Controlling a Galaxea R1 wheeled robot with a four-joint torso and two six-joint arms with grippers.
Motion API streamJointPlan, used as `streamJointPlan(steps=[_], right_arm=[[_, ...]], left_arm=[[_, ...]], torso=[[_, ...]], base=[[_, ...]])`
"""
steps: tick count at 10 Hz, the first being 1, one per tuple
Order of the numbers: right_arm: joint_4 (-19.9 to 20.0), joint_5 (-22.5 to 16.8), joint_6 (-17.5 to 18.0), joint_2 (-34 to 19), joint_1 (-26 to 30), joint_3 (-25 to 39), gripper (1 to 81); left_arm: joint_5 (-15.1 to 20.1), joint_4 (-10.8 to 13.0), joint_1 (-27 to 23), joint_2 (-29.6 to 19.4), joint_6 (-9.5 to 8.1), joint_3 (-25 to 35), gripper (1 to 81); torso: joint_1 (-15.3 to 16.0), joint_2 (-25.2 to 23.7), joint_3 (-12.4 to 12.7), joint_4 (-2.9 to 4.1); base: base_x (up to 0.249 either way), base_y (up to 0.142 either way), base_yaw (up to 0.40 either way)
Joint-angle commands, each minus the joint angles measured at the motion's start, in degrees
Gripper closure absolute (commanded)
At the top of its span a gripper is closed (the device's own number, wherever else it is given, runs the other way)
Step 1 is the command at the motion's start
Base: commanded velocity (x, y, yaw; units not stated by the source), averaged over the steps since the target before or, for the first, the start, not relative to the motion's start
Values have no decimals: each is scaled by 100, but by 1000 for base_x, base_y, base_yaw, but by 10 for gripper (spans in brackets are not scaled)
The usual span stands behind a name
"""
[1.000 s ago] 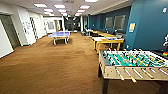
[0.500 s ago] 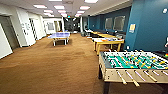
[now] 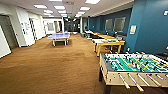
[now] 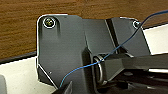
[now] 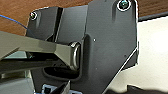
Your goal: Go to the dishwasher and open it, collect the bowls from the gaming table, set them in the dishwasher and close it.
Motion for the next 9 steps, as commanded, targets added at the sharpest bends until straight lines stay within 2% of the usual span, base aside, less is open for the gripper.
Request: streamJointPlan(steps=[1,9], right_arm=[[-57,-304,-7,-60,354,30,10],[-65,-322,-7,-51,380,30,10]], left_arm=[[224,-26,-319,-15,26,11,10],[207,-44,-284,29,18,2,10]], torso=[[0,0,0,0],[5,2,-2,0]], base=[[137,0,0],[143,0,0]])
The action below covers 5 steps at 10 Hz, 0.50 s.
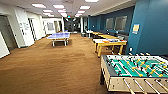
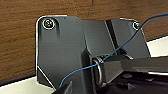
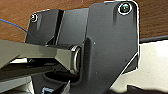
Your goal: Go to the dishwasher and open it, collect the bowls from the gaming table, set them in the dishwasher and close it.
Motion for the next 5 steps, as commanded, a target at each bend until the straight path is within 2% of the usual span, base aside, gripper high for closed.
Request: streamJointPlan(steps=[1,5], right_arm=[[-64,-287,-6,-49,245,15,10],[-55,-295,2,-84,218,-11,10]], left_arm=[[226,-39,-220,5,18,21,10],[217,-39,-220,23,18,21,10]], torso=[[0,0,0,0],[-2,0,0,0]], base=[[144,0,0],[147,0,0]])
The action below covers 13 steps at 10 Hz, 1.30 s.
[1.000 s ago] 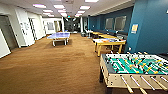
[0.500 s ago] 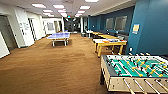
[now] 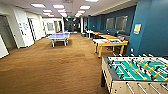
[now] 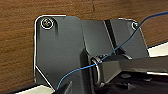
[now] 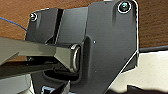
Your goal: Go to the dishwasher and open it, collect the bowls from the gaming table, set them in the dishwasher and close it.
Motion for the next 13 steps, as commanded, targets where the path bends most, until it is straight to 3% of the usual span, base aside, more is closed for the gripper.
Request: streamJointPlan(steps=[1,13], right_arm=[[-48,-295,3,-77,254,-43,10],[-145,-287,3,37,219,-43,10]], left_arm=[[209,-34,-223,-3,18,21,10],[252,-25,-223,-12,26,12,10]], torso=[[0,0,0,0],[-2,0,0,0]], base=[[149,0,0],[166,0,0]])
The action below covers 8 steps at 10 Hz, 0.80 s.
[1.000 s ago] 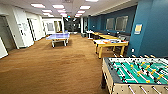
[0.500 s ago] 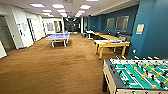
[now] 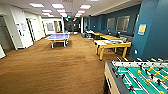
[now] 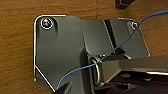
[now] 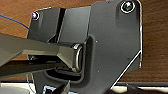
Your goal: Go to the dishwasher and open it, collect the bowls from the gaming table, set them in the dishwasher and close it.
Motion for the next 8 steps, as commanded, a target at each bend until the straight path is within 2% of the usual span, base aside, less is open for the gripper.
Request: streamJointPlan(steps=[1,8], right_arm=[[-61,-277,2,-51,232,10,10],[-70,-277,-7,-51,232,10,10]], left_arm=[[250,-15,-236,-16,26,27,10],[250,-6,-219,-8,26,18,10]], torso=[[0,0,0,0],[-6,-2,0,0]], base=[[190,0,0],[190,0,0]])
